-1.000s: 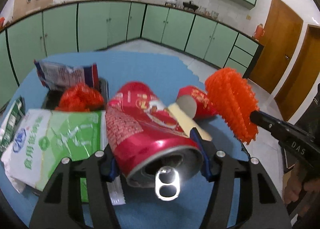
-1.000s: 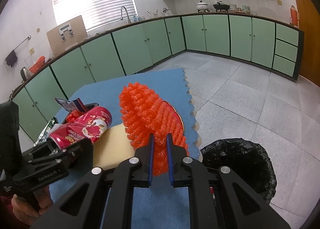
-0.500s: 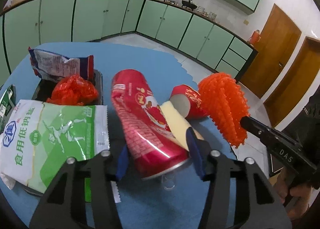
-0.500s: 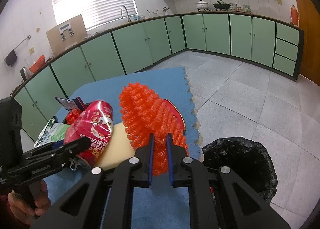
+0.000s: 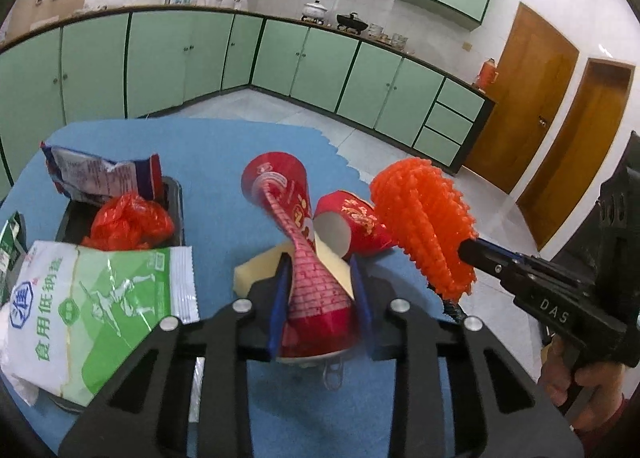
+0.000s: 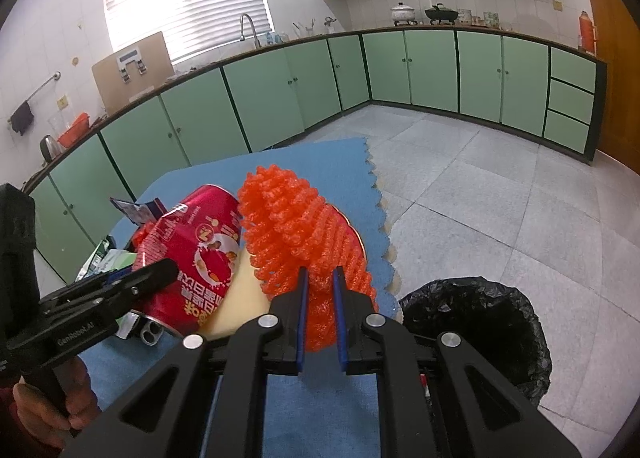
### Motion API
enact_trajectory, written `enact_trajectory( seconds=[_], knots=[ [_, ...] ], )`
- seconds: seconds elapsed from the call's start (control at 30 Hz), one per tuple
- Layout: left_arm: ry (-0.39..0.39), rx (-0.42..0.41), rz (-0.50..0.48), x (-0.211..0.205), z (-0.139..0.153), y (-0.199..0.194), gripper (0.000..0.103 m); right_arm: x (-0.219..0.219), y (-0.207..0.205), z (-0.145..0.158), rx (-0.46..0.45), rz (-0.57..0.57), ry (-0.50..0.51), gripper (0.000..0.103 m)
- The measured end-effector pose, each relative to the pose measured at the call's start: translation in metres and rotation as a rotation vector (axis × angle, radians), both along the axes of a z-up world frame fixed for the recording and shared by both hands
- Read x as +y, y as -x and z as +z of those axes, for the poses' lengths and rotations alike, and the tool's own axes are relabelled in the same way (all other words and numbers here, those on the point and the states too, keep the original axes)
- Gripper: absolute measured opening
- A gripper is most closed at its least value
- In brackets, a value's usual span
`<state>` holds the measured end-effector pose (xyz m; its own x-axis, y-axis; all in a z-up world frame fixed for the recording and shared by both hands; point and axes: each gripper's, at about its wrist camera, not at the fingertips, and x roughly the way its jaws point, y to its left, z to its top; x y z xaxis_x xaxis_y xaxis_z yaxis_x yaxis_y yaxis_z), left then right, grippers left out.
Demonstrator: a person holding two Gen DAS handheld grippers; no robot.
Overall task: Collect trash
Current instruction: 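Lift the red soda can with the left gripper while the right holds the scrubber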
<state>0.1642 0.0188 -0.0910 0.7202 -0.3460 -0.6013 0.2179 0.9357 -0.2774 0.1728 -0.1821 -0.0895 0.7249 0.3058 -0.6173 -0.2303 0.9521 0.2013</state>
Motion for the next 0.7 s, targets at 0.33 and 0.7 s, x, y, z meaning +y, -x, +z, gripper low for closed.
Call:
enact_trajectory(
  seconds=[0.33,0.7],
  knots=[
    [-0.060,-0.027,-0.022,-0.011,0.011,0.003,0.013,-0.002,0.008,0.017,-0.036,0.000,0.000,0.012],
    [-0.081,0.102,-0.012,-0.007,-0.003,-0.019,0.022,-0.004,0.011,0.021,-0.043,-0.005,-0.004,0.012]
  ],
)
